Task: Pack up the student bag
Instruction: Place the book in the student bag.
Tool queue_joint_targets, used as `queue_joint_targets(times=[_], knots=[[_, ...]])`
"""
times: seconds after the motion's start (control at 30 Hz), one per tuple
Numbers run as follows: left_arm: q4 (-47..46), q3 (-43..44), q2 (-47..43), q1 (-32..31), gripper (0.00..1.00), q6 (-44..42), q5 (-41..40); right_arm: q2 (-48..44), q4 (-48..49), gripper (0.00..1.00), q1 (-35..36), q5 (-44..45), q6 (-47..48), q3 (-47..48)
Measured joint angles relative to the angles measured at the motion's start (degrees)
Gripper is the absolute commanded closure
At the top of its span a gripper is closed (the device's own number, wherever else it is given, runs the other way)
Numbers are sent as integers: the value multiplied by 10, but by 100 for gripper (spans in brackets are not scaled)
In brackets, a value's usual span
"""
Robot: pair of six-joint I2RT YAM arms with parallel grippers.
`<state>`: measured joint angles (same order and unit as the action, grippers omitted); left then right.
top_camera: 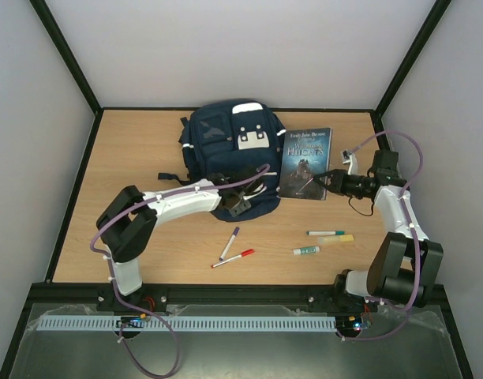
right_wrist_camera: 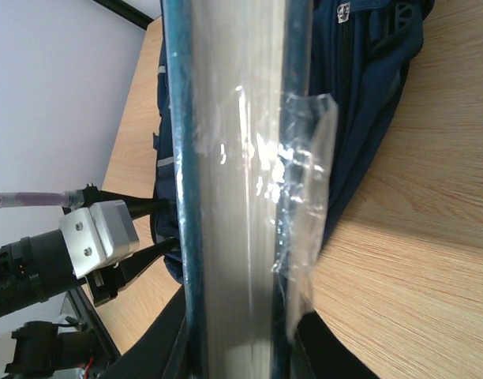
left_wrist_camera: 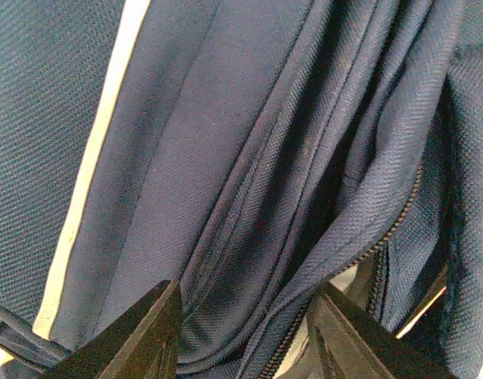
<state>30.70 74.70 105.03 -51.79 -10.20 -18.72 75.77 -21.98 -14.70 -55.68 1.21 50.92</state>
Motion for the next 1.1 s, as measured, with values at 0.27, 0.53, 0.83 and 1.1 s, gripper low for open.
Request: queue_joint_targets(times=[0.27, 0.53, 0.83, 1.1], knots=[[-36, -19, 17, -34, 51, -41, -42, 1, 0, 99, -9, -1, 0, 0], [-76, -23, 62, -46, 68, -61, -112, 12, 0, 99, -11, -5, 0, 0], [-102, -21, 55, -49, 93, -72, -177, 12, 2, 99, -15, 0, -15, 0], [-146, -18, -21, -47, 97, -93, -211, 9, -49, 99, -16, 24, -66, 44]])
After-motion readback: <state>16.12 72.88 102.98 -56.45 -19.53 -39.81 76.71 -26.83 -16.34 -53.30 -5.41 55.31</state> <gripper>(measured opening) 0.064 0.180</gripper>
